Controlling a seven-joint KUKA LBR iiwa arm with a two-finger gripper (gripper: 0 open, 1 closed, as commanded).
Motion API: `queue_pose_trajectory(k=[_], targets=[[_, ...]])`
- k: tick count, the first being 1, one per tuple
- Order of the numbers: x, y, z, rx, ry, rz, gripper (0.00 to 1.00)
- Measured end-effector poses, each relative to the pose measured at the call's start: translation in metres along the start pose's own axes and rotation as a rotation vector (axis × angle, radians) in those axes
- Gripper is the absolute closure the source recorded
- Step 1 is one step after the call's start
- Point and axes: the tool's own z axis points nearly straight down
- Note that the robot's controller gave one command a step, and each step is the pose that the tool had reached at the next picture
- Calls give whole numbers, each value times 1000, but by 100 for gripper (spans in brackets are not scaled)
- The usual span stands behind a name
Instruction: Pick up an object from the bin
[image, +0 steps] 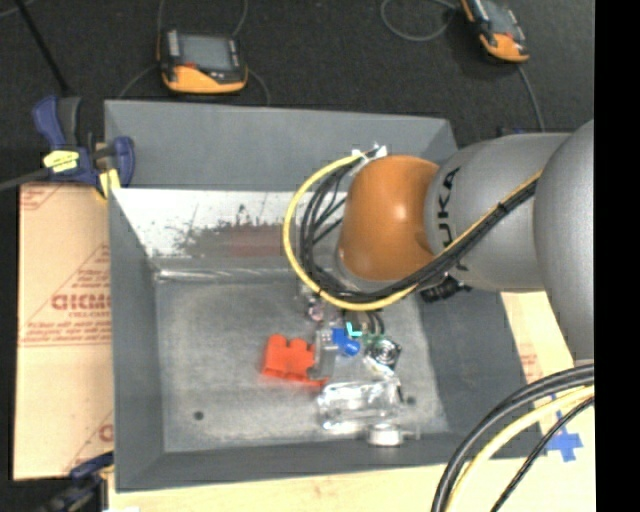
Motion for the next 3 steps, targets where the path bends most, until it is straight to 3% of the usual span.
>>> queue_pose_trajectory(k=[1, 2, 3], targets=[[25, -12, 40, 1, -1, 87, 0], [22, -12, 36, -1, -10, 88, 100], [36, -4, -126, 2, -16, 38, 100]])
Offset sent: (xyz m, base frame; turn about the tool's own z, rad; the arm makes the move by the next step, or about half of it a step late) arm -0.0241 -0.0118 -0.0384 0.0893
